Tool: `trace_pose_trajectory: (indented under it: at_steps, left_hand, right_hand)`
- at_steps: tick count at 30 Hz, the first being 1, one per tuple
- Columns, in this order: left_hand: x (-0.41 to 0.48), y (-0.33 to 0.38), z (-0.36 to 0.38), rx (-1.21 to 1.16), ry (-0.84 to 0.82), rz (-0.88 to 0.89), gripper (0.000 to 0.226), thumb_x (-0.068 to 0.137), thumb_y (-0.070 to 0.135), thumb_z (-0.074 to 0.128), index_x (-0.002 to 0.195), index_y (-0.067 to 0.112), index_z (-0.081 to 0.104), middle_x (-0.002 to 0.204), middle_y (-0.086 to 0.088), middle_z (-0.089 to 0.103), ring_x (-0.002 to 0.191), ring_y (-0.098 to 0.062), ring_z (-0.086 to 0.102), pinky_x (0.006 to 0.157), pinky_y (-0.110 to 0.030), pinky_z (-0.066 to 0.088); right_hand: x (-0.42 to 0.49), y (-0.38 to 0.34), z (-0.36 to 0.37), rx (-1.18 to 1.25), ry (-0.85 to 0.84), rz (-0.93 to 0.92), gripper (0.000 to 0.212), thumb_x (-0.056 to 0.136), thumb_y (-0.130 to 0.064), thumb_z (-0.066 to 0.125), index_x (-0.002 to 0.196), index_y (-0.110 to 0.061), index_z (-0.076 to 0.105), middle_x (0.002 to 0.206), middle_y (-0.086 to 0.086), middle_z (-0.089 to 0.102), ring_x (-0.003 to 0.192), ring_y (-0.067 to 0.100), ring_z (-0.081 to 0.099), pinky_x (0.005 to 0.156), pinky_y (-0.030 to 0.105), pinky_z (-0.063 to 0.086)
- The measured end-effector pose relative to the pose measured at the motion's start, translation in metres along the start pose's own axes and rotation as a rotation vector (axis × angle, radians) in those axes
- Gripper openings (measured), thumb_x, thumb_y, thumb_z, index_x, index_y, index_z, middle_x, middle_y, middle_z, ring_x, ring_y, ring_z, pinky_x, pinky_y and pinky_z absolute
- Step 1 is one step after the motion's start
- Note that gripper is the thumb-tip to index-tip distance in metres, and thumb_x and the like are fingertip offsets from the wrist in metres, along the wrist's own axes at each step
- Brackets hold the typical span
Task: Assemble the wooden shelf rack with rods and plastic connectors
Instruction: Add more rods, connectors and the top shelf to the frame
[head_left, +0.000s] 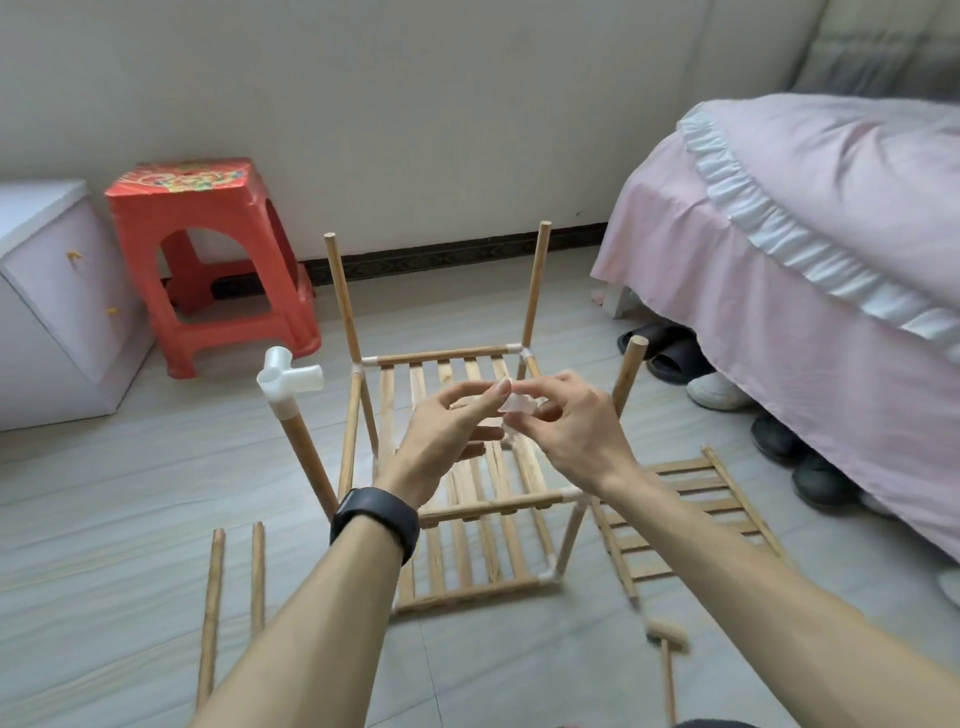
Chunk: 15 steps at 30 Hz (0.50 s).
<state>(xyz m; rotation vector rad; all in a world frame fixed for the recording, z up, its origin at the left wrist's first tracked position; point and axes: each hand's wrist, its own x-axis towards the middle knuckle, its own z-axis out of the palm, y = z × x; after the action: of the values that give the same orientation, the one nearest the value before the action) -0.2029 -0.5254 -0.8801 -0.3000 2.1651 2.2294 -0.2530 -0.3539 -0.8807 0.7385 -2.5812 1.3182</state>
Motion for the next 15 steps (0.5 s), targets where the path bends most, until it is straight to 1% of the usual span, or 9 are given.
trace_pose_trajectory:
  at_steps: [2, 4, 5, 7, 8, 10, 12, 13, 15]
  left_hand:
    - [0.003, 0.005, 0.011, -0.057, -0.005, 0.029, 0.041, 0.081, 0.052, 0.079, 0.112, 0.027, 0.074, 0.103, 0.004, 0.077, 0.093, -0.017, 0.075, 0.086, -0.036, 0.058]
    - [0.006, 0.011, 0.020, -0.116, -0.024, 0.072, 0.032, 0.086, 0.037, 0.078, 0.114, 0.021, 0.075, 0.104, -0.002, 0.077, 0.096, -0.020, 0.075, 0.088, -0.036, 0.057]
    - [0.007, 0.014, 0.023, -0.152, -0.034, 0.085, 0.029, 0.089, 0.029, 0.076, 0.116, 0.018, 0.074, 0.105, -0.005, 0.077, 0.098, -0.022, 0.074, 0.090, -0.036, 0.057]
    - [0.008, 0.019, 0.027, -0.240, -0.058, 0.081, 0.028, 0.091, 0.018, 0.073, 0.119, 0.015, 0.072, 0.108, -0.009, 0.076, 0.102, -0.024, 0.073, 0.092, -0.036, 0.057]
    - [0.008, 0.022, 0.027, -0.287, -0.069, 0.068, 0.028, 0.092, 0.015, 0.071, 0.120, 0.014, 0.071, 0.109, -0.011, 0.076, 0.104, -0.026, 0.073, 0.093, -0.037, 0.057]
    - [0.007, 0.024, 0.028, -0.384, -0.089, 0.031, 0.028, 0.094, 0.012, 0.068, 0.122, 0.011, 0.070, 0.111, -0.015, 0.075, 0.104, -0.029, 0.072, 0.093, -0.039, 0.058]
    - [0.005, 0.025, 0.028, -0.458, -0.102, -0.006, 0.028, 0.096, 0.013, 0.065, 0.124, 0.009, 0.069, 0.112, -0.017, 0.074, 0.101, -0.030, 0.073, 0.093, -0.040, 0.058]
    - [0.004, 0.025, 0.028, -0.476, -0.104, -0.019, 0.029, 0.096, 0.014, 0.065, 0.124, 0.008, 0.069, 0.112, -0.017, 0.074, 0.098, -0.029, 0.073, 0.092, -0.039, 0.059]
    - [0.003, 0.024, 0.027, -0.481, -0.101, -0.024, 0.030, 0.096, 0.015, 0.066, 0.125, 0.007, 0.068, 0.111, -0.017, 0.074, 0.088, -0.024, 0.073, 0.088, -0.037, 0.060]
  right_hand:
    - [0.003, -0.006, -0.013, -0.064, 0.017, -0.034, 0.031, 0.088, -0.023, 0.080, 0.118, -0.025, 0.074, 0.099, -0.006, 0.062, 0.077, 0.004, 0.068, 0.074, 0.011, 0.053]
    - [0.005, -0.009, -0.028, -0.086, 0.058, -0.047, 0.034, 0.088, -0.024, 0.079, 0.121, -0.024, 0.071, 0.104, -0.006, 0.065, 0.080, 0.003, 0.068, 0.076, 0.015, 0.056]
    - [0.006, -0.010, -0.034, -0.065, 0.084, -0.026, 0.037, 0.088, -0.026, 0.080, 0.123, -0.024, 0.068, 0.107, -0.008, 0.067, 0.083, 0.003, 0.068, 0.075, 0.015, 0.057]
    - [0.007, -0.009, -0.043, 0.015, 0.114, 0.084, 0.040, 0.086, -0.033, 0.080, 0.124, -0.028, 0.065, 0.109, -0.014, 0.067, 0.088, 0.001, 0.068, 0.075, 0.015, 0.056]
    - [0.005, -0.009, -0.045, 0.073, 0.111, 0.149, 0.039, 0.087, -0.038, 0.079, 0.121, -0.029, 0.065, 0.110, -0.016, 0.068, 0.091, 0.001, 0.068, 0.078, 0.019, 0.056]
    - [-0.004, -0.008, -0.042, 0.212, 0.084, 0.243, 0.033, 0.089, -0.041, 0.076, 0.119, -0.029, 0.068, 0.110, -0.013, 0.070, 0.092, 0.006, 0.071, 0.083, 0.031, 0.060]
    - [-0.013, -0.007, -0.039, 0.298, 0.051, 0.265, 0.026, 0.093, -0.038, 0.072, 0.116, -0.026, 0.069, 0.107, -0.007, 0.073, 0.086, 0.011, 0.075, 0.084, 0.040, 0.062]
    - [-0.016, -0.007, -0.040, 0.326, 0.042, 0.262, 0.025, 0.094, -0.036, 0.071, 0.117, -0.025, 0.069, 0.106, -0.005, 0.073, 0.084, 0.013, 0.076, 0.083, 0.041, 0.062]
    - [-0.020, -0.008, -0.043, 0.380, 0.058, 0.252, 0.031, 0.094, -0.032, 0.072, 0.123, -0.023, 0.067, 0.107, 0.000, 0.073, 0.082, 0.016, 0.076, 0.080, 0.039, 0.063]
